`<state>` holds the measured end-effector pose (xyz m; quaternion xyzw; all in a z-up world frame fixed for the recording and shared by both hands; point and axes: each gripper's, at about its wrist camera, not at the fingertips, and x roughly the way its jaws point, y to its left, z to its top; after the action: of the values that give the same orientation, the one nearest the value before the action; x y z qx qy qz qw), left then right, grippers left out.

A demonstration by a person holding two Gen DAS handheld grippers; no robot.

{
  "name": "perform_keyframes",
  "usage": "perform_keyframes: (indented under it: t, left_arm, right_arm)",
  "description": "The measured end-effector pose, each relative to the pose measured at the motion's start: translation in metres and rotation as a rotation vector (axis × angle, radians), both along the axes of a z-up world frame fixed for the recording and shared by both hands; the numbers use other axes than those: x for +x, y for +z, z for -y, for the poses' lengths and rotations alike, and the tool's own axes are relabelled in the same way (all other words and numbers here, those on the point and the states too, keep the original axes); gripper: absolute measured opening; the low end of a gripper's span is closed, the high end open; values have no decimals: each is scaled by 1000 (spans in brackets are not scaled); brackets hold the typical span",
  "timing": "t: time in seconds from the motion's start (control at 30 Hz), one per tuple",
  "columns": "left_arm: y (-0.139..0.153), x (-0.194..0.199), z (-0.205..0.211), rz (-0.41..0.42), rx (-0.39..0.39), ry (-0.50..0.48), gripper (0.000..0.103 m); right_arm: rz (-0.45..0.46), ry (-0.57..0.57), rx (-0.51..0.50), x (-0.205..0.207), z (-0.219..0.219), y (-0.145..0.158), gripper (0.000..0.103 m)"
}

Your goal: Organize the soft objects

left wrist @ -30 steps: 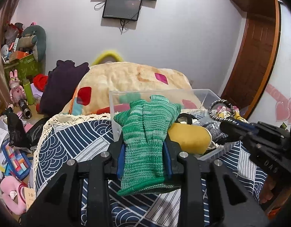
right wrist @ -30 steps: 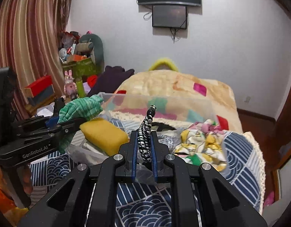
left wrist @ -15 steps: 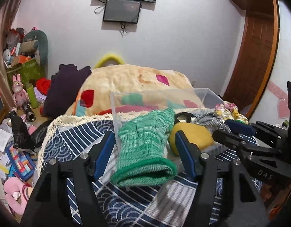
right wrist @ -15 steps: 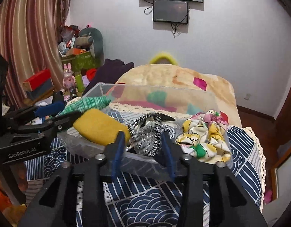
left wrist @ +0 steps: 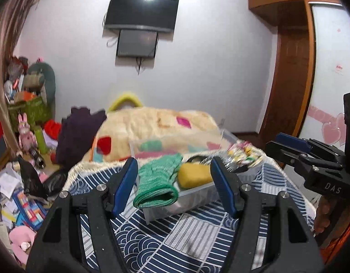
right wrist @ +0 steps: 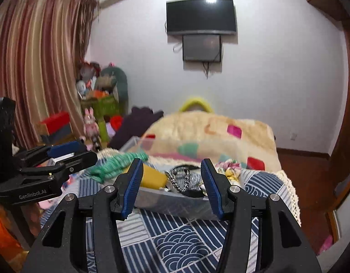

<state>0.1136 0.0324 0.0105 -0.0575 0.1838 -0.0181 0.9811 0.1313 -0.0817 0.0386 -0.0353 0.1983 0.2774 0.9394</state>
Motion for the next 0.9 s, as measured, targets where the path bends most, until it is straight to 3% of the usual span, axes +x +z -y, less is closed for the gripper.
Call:
perform_keyframes:
  t: [0.2, 0.33, 0.53, 0.63, 0.9]
  left_arm:
    - [18, -34, 7, 79, 1, -9, 68]
    - [22, -52, 10, 117, 8, 5, 80]
    - [16, -72, 12, 152, 10, 19, 99]
    - [13, -74, 15, 146, 32, 15, 101]
    - [5, -76, 26, 133, 65, 3, 103]
  right_arm:
    - [54, 7, 49, -28, 12, 16, 52]
    - [72, -3, 54, -39, 13, 15, 76]
    - [96, -21, 74, -52, 17, 5, 90]
    - [113, -59, 77, -56, 18, 1, 99]
    - [134, -77, 72, -63, 24, -2, 102]
